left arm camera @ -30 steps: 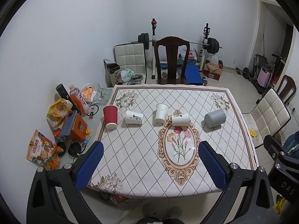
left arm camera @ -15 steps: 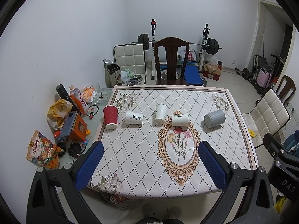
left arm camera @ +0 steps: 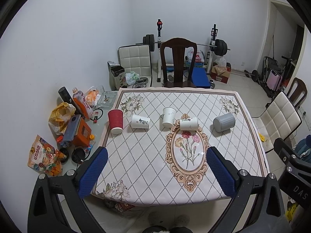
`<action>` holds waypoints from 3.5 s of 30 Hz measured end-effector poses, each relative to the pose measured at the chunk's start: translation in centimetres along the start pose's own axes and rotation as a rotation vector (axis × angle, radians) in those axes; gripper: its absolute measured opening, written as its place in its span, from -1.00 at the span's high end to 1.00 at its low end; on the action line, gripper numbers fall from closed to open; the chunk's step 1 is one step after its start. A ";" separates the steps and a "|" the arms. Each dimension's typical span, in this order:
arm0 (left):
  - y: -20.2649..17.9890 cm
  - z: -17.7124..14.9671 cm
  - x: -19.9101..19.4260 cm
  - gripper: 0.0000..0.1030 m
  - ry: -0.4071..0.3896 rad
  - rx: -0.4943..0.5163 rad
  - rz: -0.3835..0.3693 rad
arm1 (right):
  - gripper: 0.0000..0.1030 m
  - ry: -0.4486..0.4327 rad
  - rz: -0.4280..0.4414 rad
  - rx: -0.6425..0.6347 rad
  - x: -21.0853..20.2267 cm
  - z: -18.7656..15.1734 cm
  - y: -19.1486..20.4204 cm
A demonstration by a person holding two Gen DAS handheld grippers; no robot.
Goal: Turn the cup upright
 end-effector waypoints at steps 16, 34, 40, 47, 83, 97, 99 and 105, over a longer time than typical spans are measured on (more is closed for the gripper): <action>2.1 0.2 5.3 -1.00 0.078 0.027 -0.018 | -1.00 0.117 0.017 0.094 4.9 -0.5 1.9; -5.5 -0.4 24.9 -1.00 0.442 0.127 0.043 | -1.00 0.465 -0.118 0.156 30.3 -4.4 -3.7; -11.8 2.7 29.6 -1.00 0.481 0.217 0.041 | -1.00 0.548 -0.127 0.158 37.4 -3.1 -7.2; -21.0 7.5 33.4 -1.00 0.457 0.430 -0.025 | -1.00 0.615 -0.154 0.198 44.1 -1.1 -12.3; -40.3 8.1 42.3 -0.73 0.392 1.102 0.014 | -1.00 0.748 -0.212 0.391 52.1 -1.8 -25.4; -35.5 8.9 37.3 -0.68 0.381 0.890 -0.065 | -1.00 0.696 -0.212 0.360 48.0 -2.7 -23.5; -34.1 8.6 36.2 -0.68 0.374 0.855 -0.075 | -1.00 0.681 -0.214 0.351 47.1 -2.7 -22.8; -29.7 7.6 32.9 -0.67 0.345 0.775 -0.098 | -1.00 0.632 -0.223 0.325 43.4 -3.3 -20.2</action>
Point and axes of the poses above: each gripper's, at about its wrist camera, not at the fingertips, and x roughly the way its jaws point, y to its left, z to its top, the point moved 2 cm from there along x, roughly the way its jaws point, and after that the axes turned 10 degrees about y, right-handed, at the moved point
